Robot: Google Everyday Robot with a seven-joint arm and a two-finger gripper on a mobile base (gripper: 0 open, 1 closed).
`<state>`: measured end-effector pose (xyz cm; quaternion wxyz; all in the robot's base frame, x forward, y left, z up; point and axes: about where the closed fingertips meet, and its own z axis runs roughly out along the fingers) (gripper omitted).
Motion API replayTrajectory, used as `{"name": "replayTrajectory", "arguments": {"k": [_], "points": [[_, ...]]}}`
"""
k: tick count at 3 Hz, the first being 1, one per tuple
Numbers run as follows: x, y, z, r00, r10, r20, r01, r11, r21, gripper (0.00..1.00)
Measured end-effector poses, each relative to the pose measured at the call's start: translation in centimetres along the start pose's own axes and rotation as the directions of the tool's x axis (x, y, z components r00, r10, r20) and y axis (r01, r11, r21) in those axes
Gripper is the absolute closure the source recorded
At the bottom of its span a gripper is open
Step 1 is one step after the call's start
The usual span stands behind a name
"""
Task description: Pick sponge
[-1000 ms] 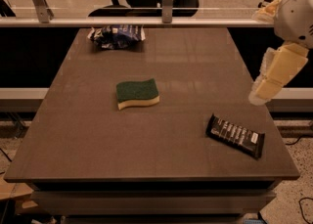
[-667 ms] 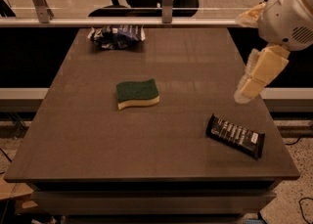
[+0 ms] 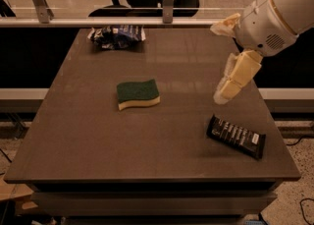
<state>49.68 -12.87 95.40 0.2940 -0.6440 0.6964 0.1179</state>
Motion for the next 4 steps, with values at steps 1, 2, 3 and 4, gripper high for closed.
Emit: {"name": "replayTrajectory", "arguments": {"k": [1,2,3,4], "points": [[-1.0,-0.1,2.1,1.0,0.01,0.027,-0.01,1.0,-0.001,0.0],[-1.5,-0.6,4.0,0.998,0.033,0.045,-0.035,0.9982,0.049,0.0],[-2.4,-2.7,7.4,0.999,0.034,0.039,-0.037,0.9954,0.088,0.0],[-2.5,-2.7,7.5,0.999,0.033,0.038,-0.036,0.9955,0.088,0.0]]}}
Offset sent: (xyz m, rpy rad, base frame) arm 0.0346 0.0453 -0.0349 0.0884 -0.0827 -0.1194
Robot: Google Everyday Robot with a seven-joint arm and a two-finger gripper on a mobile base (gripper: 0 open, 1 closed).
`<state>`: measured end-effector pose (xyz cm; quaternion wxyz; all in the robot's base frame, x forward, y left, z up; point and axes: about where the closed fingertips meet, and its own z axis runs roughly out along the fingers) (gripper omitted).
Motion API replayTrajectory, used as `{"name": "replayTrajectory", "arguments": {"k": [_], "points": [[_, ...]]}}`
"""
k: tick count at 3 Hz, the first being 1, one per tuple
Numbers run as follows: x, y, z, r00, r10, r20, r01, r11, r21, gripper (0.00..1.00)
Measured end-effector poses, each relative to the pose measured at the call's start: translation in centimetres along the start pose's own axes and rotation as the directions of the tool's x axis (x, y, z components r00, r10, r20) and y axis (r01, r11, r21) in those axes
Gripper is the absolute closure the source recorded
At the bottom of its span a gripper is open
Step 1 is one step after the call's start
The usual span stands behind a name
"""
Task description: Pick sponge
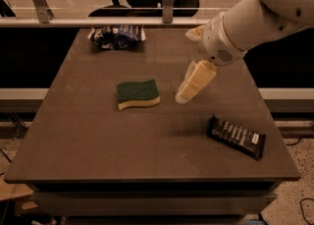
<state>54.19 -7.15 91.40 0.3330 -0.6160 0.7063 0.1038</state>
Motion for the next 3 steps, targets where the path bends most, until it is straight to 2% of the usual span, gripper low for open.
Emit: {"name": "replayTrajectory", "arguments": {"k": [1,2,3], "points": [[0.2,-0.2,-1.1,0.999,-0.017,0.049,0.018,0.9995,-0.025,0.0],[0.1,-0.8,-1.2,0.993,-0.051,0.107,0.06,0.9943,-0.088,0.0],[0.0,-1.4,-0.2,0.987,-0.066,0.148,0.089,0.9843,-0.153,0.0]]}}
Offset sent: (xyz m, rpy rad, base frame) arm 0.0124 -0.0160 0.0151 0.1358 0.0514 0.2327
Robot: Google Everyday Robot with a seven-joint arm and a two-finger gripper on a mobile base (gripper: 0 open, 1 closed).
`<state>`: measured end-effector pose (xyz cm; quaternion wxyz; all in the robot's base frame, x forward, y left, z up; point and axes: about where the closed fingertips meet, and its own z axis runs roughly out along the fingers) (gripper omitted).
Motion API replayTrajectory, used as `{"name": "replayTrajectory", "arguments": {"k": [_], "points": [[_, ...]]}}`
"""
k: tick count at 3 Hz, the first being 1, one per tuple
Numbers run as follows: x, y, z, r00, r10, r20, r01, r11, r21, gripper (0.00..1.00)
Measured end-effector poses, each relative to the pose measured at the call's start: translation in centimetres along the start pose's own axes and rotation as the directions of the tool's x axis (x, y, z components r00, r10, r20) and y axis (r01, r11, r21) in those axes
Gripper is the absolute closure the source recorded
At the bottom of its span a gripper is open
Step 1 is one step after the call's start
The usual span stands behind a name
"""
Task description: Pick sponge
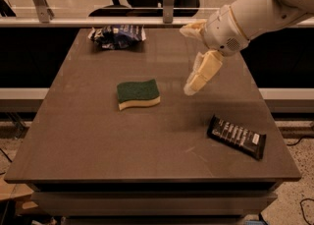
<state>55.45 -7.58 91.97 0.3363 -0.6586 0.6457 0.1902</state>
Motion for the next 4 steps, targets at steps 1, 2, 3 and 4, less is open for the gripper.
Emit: {"name": "replayTrajectory", "arguments": {"k": [1,2,3,4], "points": [[-0.2,-0.2,1.7,1.0,-0.011,0.011,0.011,0.9992,-0.038,0.0],[-0.6,0.4,3.7,1.0,-0.01,-0.019,0.009,0.9996,-0.028,0.0],[-0.7,0.9,5.9,0.999,-0.011,-0.033,0.01,0.9998,-0.015,0.0],[-0.6,1.1,7.5,0.999,-0.013,-0.05,0.012,0.9998,-0.017,0.0]]}}
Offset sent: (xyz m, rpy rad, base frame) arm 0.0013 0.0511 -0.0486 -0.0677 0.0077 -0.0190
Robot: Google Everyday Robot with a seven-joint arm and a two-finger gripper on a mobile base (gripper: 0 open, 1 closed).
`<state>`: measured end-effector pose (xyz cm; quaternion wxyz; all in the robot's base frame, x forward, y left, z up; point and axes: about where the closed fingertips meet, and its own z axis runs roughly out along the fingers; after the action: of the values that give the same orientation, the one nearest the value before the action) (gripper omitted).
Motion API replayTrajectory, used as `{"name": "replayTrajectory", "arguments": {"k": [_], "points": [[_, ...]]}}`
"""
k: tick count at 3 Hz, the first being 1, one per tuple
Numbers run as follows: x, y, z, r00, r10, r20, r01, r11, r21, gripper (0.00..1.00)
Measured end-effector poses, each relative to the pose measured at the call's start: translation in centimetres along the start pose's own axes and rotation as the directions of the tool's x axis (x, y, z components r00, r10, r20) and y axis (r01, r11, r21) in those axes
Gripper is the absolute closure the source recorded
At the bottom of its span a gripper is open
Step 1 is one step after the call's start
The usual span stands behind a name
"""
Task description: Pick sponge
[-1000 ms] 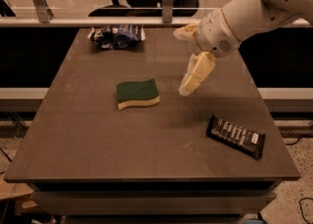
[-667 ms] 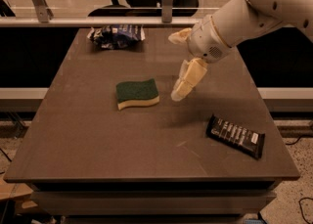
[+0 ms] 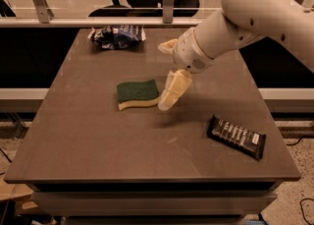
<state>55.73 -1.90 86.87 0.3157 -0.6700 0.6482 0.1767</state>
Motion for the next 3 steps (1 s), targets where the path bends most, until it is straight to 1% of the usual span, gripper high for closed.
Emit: {"name": "replayTrajectory", "arguments": {"k": [1,3], "points": [[0.2,-0.6,1.6,1.0,-0.004,-0.005,0.004,0.9998,-0.018,0.0],[0.4,-1.4,5.1,1.0,-0.022,-0.012,0.021,0.9945,-0.103,0.0]]}}
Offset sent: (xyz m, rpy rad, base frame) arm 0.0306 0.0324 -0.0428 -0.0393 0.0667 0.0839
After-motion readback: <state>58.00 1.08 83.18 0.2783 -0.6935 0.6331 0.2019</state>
